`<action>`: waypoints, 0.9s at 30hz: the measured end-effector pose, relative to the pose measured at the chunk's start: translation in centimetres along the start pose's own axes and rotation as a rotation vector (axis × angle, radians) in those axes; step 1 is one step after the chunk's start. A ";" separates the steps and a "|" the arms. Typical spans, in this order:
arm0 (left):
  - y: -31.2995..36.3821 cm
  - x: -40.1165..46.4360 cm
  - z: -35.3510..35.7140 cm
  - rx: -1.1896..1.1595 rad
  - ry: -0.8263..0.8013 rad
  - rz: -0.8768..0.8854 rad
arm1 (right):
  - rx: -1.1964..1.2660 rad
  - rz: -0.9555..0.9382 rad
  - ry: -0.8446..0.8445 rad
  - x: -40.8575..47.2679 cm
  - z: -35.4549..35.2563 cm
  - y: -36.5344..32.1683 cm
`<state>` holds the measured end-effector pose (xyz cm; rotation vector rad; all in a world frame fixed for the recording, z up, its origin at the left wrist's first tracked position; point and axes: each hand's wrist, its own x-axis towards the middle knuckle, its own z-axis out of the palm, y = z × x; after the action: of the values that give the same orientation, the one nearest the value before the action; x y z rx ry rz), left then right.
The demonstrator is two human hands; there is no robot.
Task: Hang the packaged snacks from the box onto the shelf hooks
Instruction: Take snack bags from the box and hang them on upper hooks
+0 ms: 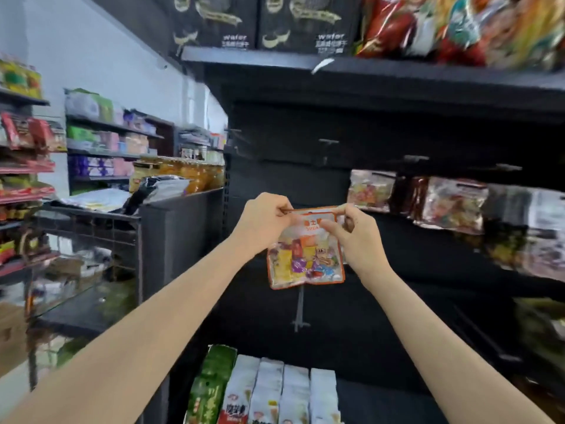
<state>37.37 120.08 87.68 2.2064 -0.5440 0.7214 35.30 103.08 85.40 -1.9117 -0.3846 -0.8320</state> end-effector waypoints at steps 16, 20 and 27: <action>6.0 6.8 4.8 0.230 0.264 0.035 | -0.188 0.068 0.412 8.1 -11.9 4.5; 6.4 7.0 4.8 0.310 0.284 0.036 | -0.236 0.028 0.464 8.6 -11.8 5.1; 6.3 7.6 5.1 0.324 0.313 0.100 | -0.396 -0.078 0.533 8.7 -12.2 5.4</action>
<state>41.11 111.05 92.89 2.3047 -0.4006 1.2570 39.96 89.03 91.36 -1.9357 0.0387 -1.5078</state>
